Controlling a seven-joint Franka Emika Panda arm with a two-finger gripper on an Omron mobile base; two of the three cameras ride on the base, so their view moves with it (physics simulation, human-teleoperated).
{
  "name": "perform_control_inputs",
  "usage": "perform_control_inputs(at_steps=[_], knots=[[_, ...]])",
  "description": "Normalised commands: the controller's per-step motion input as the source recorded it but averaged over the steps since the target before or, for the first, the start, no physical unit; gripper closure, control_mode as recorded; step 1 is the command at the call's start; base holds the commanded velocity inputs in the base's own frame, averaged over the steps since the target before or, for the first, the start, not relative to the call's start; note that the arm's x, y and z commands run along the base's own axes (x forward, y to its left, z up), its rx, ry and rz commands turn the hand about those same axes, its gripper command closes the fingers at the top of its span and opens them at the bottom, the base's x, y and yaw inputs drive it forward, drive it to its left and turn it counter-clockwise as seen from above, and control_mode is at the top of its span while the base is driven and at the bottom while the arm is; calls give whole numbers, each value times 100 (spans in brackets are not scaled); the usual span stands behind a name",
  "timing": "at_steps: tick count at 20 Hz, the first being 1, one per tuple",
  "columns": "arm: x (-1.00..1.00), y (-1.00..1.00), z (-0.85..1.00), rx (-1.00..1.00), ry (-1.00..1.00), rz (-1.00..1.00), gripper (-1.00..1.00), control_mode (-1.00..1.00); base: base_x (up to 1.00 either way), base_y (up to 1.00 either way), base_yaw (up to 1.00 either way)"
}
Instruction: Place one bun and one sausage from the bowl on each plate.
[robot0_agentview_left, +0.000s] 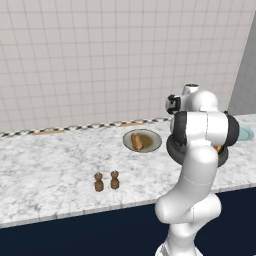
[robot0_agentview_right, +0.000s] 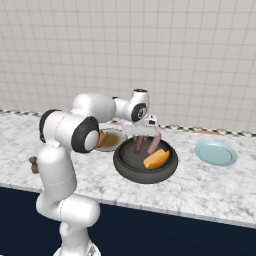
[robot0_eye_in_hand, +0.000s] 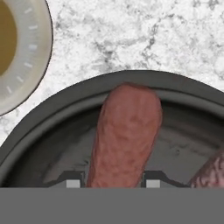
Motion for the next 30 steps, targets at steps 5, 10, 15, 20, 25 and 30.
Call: perform_control_inputs(at_steps=[5, 10, 15, 20, 25, 30], knots=[[-36, 9, 95, 0, 0, 1, 100, -100, 0, 0, 0], [-25, 83, 92, 0, 2, 3, 100, -100, 0, 0, 0], [-4, 99, 22, 0, 12, 4, 100, -100, 0, 0, 0], [-5, 67, -3, 7, 13, 7, 100, -100, 0, 0, 0], [9, 17, -42, 5, 18, 4, 100, -100, 0, 0, 0], [58, 1, -69, 0, 11, 0, 100, -100, 0, 0, 0]])
